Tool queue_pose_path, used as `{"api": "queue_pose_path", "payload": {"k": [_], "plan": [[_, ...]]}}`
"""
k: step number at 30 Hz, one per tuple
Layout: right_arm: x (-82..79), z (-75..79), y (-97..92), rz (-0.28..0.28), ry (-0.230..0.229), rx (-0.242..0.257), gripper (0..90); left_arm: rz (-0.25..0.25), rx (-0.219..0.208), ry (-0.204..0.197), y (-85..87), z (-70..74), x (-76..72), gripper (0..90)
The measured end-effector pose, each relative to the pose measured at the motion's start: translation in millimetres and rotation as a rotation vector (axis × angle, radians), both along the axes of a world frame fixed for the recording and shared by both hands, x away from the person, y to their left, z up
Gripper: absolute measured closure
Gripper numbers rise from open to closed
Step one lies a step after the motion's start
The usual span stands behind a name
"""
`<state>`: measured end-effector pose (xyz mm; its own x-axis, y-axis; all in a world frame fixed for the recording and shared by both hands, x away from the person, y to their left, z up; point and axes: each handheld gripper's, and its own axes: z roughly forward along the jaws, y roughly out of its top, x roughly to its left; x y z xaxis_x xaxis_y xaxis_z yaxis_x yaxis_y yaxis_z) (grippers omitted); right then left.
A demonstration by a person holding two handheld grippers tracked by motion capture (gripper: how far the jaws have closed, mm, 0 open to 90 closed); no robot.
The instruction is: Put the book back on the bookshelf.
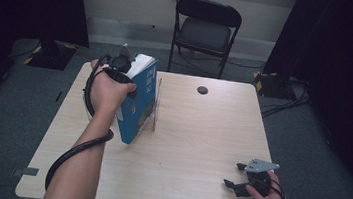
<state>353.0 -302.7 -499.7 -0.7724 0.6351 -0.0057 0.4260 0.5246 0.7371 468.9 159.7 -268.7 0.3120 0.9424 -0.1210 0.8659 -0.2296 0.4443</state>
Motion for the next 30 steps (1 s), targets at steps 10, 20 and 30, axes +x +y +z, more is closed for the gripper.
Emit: {"api": "queue_pose_path", "payload": {"k": [10, 20, 30], "plan": [[0.0, 0.0, -0.1, 0.002, 0.0, -0.001, 15.9, 0.009, -0.009, 0.003, 0.4, -0.5, 7.5, 62.1], [0.0, 0.0, -0.1, 0.002, 0.0, -0.001, 15.9, 0.03, 0.0, 0.009, -5.6, -5.7, 9.7, 62.1], [0.0, 0.0, -0.1, 0.002, 0.0, -0.001, 15.9, 0.037, 0.018, 0.006, -9.9, -4.3, 9.3, 62.1]]}}
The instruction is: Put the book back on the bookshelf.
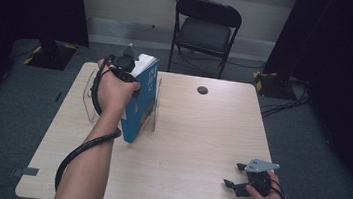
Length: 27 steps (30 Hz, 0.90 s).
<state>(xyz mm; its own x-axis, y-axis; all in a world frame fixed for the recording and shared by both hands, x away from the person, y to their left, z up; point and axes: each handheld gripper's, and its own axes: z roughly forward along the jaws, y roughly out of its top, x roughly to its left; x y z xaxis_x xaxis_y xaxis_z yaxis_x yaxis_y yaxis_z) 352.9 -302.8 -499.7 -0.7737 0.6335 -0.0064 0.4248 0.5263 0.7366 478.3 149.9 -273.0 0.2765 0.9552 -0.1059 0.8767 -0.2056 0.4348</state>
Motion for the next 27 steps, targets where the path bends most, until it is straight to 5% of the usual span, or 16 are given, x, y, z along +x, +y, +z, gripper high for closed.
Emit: {"api": "queue_pose_path", "payload": {"k": [27], "plan": [[0.0, 0.0, 0.0, 0.0, 0.001, 0.001, 15.9, 0.059, 0.013, -0.009, -9.0, -10.8, 9.2, 62.1]]}}
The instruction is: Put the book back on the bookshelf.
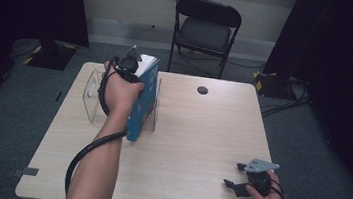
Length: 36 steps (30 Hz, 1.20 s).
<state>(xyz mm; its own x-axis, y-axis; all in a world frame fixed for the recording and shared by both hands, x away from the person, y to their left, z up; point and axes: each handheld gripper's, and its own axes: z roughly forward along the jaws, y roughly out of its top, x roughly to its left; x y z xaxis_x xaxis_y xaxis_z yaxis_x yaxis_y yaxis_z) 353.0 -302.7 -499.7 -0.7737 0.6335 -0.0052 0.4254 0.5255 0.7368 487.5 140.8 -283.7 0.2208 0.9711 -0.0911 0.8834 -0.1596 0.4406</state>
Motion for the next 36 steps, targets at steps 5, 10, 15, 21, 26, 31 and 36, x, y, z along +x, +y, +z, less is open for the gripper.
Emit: {"api": "queue_pose_path", "payload": {"k": [5, 10, 15, 21, 26, 31, 36], "plan": [[0.0, 0.0, 0.0, 0.0, 0.0, -0.001, 15.9, 0.004, -0.002, -0.006, -2.6, -0.4, 1.0, 62.1], [0.0, 0.0, 0.0, 0.0, 0.0, -0.001, 15.9, 0.01, 0.001, -0.011, -4.9, -1.9, 2.7, 62.0], [0.0, 0.0, 0.0, 0.0, 0.0, -0.001, 15.9, 0.017, -0.007, -0.013, -5.9, -3.3, 4.5, 62.0], [0.0, 0.0, 0.0, 0.0, -0.001, -0.002, 15.9, 0.016, 0.005, -0.012, -8.4, -5.2, 6.9, 62.0], [0.0, 0.0, 0.0, 0.0, 0.0, -0.001, 15.9, 0.021, 0.001, -0.018, -6.6, -6.8, 8.1, 62.0], [0.0, 0.0, 0.0, 0.0, 0.0, -0.001, 15.9, 0.031, 0.004, -0.022, -5.9, -6.9, 9.1, 62.0], [0.0, 0.1, 0.0, 0.0, 0.0, -0.001, 15.9, 0.036, 0.012, -0.027, -7.6, -7.6, 10.6, 62.0]]}}
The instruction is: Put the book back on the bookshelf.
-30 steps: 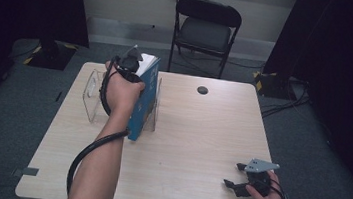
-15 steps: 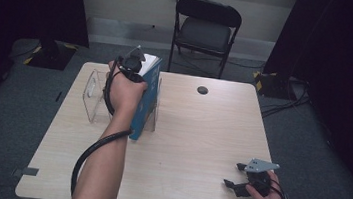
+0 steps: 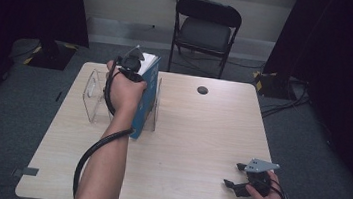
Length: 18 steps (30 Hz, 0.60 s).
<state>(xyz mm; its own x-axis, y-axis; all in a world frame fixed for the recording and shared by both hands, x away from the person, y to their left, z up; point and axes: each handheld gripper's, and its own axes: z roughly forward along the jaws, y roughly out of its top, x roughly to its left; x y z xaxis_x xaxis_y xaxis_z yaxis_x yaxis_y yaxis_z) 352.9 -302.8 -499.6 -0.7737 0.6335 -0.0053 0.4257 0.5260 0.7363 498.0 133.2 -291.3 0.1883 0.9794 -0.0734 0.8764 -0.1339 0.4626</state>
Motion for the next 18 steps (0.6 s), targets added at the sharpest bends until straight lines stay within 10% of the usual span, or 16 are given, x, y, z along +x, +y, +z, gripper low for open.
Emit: {"api": "queue_pose_path", "payload": {"k": [18], "plan": [[-0.1, 0.0, 0.2, -0.002, -0.001, 0.001, 16.0, 0.001, 0.011, -0.025, -2.7, -4.4, -2.8, 61.8]]}}
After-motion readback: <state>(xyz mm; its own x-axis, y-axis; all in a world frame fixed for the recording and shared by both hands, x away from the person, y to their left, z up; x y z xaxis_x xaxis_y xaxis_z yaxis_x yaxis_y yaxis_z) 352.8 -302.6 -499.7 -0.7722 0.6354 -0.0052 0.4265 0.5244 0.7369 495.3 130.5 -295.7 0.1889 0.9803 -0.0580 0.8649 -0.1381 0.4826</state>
